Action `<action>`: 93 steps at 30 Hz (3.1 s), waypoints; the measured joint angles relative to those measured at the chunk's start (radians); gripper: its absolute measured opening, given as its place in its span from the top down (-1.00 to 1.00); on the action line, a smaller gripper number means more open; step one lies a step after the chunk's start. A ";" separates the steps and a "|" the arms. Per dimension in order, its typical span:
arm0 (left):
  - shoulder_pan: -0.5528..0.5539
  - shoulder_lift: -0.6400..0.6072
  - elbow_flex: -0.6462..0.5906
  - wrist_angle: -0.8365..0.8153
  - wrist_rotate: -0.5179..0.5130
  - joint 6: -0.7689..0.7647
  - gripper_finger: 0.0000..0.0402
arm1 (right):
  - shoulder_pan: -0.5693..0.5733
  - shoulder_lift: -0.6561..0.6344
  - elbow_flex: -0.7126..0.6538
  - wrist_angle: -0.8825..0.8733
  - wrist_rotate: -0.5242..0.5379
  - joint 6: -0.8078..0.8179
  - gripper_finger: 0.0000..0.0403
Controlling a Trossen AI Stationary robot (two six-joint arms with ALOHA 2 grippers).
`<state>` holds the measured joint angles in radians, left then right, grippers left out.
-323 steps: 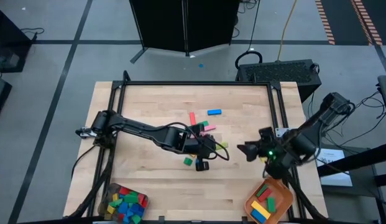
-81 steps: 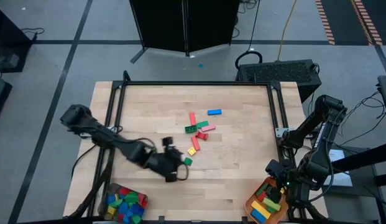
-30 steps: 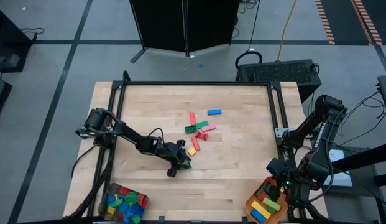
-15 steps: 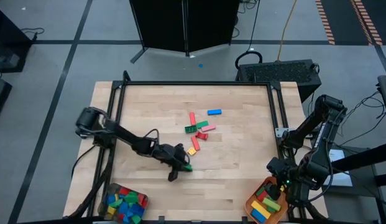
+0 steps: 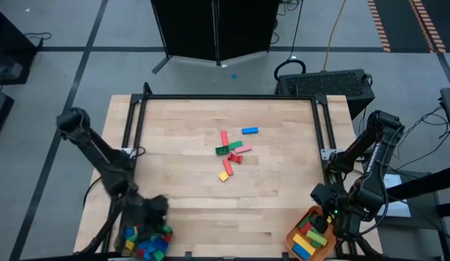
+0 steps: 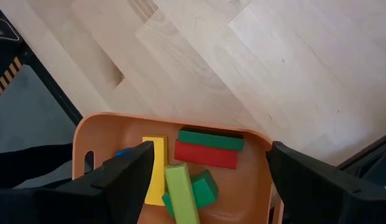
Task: Sort blocks by size
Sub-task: Put the green triangular block into the black bin, then put the yellow square game piece into the black bin
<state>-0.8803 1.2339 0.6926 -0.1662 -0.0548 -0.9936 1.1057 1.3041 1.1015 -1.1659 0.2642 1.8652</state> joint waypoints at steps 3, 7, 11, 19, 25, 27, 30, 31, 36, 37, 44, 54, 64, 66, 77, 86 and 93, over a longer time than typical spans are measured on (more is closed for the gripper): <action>-0.108 -0.024 0.000 -0.107 -0.033 -0.133 0.67 | 0.000 0.000 0.000 0.000 0.001 0.000 -0.51; -0.183 -0.023 0.000 -0.176 -0.037 -0.231 0.67 | 0.000 0.000 0.000 -0.003 0.001 0.000 -0.51; -0.195 -0.021 0.000 -0.178 -0.022 -0.239 0.49 | 0.000 0.000 0.000 -0.002 0.001 0.000 -0.51; -0.181 -0.021 0.000 -0.143 0.039 -0.262 -0.27 | 0.000 0.000 0.000 0.010 0.001 0.007 -0.51; -0.059 -0.025 0.000 -0.148 -0.074 -0.438 -0.36 | 0.000 0.000 0.000 0.010 0.003 0.008 -0.51; 0.016 -0.032 0.000 -0.113 -0.140 -0.436 -0.36 | 0.000 0.000 0.000 0.010 0.006 0.010 -0.51; 0.128 -0.032 0.000 -0.021 -0.284 -0.364 -0.37 | 0.000 0.011 0.000 0.010 0.007 0.012 -0.51; 0.162 -0.029 0.000 -0.009 -0.346 -0.337 -0.37 | 0.000 0.017 0.000 0.011 0.007 0.010 -0.51; 0.332 0.022 0.000 0.018 -0.624 0.003 -0.37 | 0.000 0.057 0.000 0.011 0.006 0.002 -0.51; 0.370 0.035 0.000 0.041 -0.648 0.073 -0.37 | 0.000 0.067 0.000 0.012 0.006 0.000 -0.51; 0.615 0.208 0.000 0.371 -0.416 0.520 -0.37 | 0.000 0.119 0.000 0.039 -0.001 -0.040 -0.51; 0.669 0.482 0.151 0.358 -0.393 0.563 -0.37 | 0.000 0.152 0.000 0.060 -0.004 -0.011 -0.51; 0.583 0.641 0.218 0.311 -0.555 0.370 -0.37 | 0.000 0.168 0.000 0.071 0.000 -0.011 -0.51; 0.570 0.664 0.219 0.317 -0.569 0.333 -0.37 | 0.000 0.168 0.000 0.072 0.000 -0.011 -0.51; 0.541 0.788 0.223 0.402 -0.615 0.256 -0.37 | 0.000 0.167 0.000 0.073 0.001 -0.019 -0.51; 0.558 0.808 0.223 0.373 -0.598 0.201 0.15 | 0.000 0.167 0.000 0.074 0.002 -0.020 -0.51; 0.536 0.727 0.218 0.340 -0.525 0.208 0.36 | 0.000 0.167 0.000 0.073 0.002 -0.021 -0.51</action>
<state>-0.3441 1.9612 0.9105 0.1739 -0.5803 -0.7854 1.1060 1.4715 1.1015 -1.0924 0.2659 1.8438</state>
